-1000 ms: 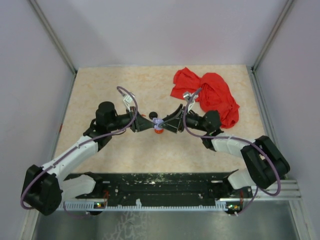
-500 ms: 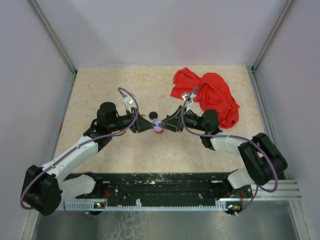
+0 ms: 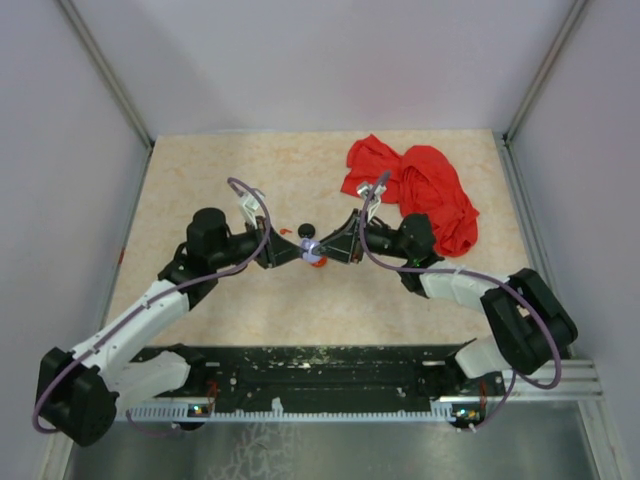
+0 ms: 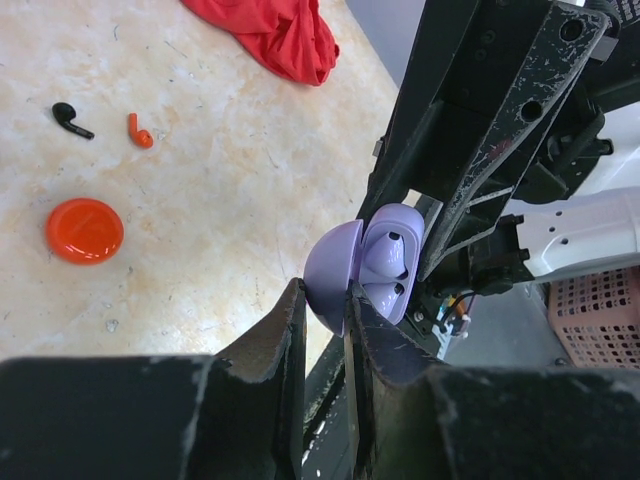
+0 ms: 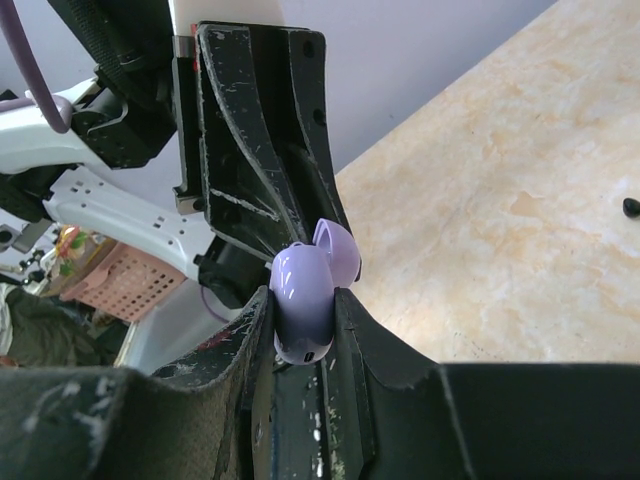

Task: Insert the wireless bluetooth earbuds into the charging case
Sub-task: Close the charging case.

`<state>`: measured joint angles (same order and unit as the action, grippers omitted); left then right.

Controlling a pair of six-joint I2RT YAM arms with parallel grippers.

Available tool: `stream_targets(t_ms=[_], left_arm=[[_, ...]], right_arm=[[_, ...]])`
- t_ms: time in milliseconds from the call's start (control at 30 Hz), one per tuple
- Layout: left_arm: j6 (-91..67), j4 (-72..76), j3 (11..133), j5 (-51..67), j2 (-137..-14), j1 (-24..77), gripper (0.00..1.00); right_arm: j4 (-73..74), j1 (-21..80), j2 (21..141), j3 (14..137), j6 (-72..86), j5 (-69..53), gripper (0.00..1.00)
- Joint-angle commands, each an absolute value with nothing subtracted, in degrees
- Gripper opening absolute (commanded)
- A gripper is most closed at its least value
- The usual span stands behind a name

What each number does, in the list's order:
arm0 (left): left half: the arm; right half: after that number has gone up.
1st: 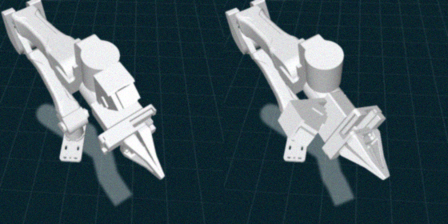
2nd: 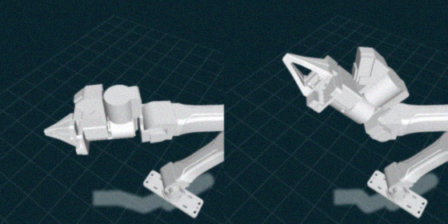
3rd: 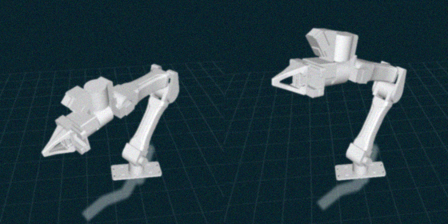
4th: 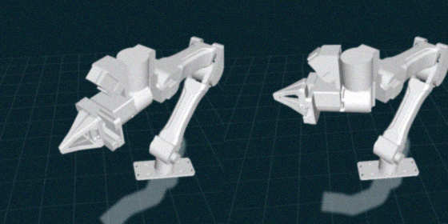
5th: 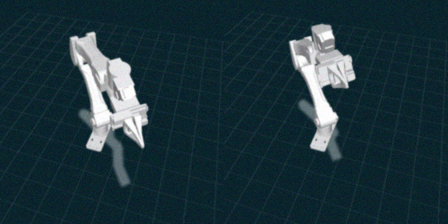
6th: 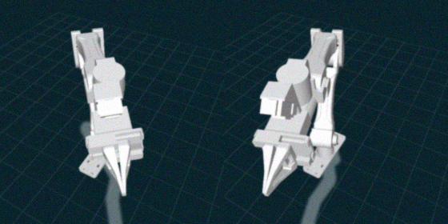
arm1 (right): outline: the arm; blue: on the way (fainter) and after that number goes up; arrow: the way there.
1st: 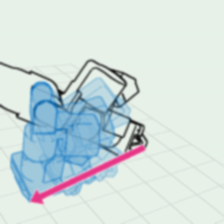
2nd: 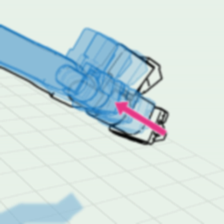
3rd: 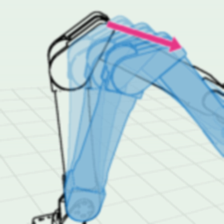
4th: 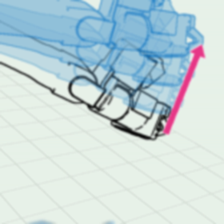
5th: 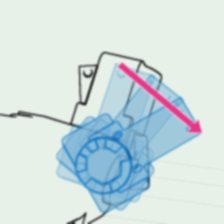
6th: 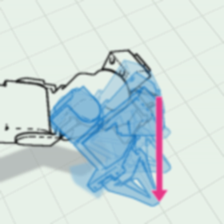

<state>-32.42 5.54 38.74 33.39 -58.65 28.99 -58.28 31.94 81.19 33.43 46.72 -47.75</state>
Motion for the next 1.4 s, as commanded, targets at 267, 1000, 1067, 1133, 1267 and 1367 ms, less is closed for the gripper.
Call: stream_targets(t_ms=[267,1000,1067,1133,1267,1367], left_arm=[[-37.1,11.2,39.7,37.6,-55.6,28.7,0.21],[-36.8,7.6,37.9,30.1,-50.4,28.3,0.32],[-37.3,7.3,37.8,29.3,-50.0,28.3,0.34],[-38.0,7.4,37.4,28.4,-49.5,28.1,0.41],[-39.5,9.7,36.7,30.1,-49.9,27.4,0.55],[-41.7,14.0,36.0,33.7,-51.4,27.4,0.69]], right_arm=[[-56.2,31.6,80.9,34.0,42.8,-46.4,0.0],[-61.3,31.5,81.2,31.1,42.8,-45.2,0.0],[-63.3,31.5,81.5,30.8,44.3,-45.7,0.0],[-65.7,31.5,81.4,30.6,45.7,-46.5,0.0],[-68.3,31.5,81.3,30.7,47.3,-47.5,0.0],[-70.7,31.5,81.4,30.7,48.9,-48.1,0.0]])
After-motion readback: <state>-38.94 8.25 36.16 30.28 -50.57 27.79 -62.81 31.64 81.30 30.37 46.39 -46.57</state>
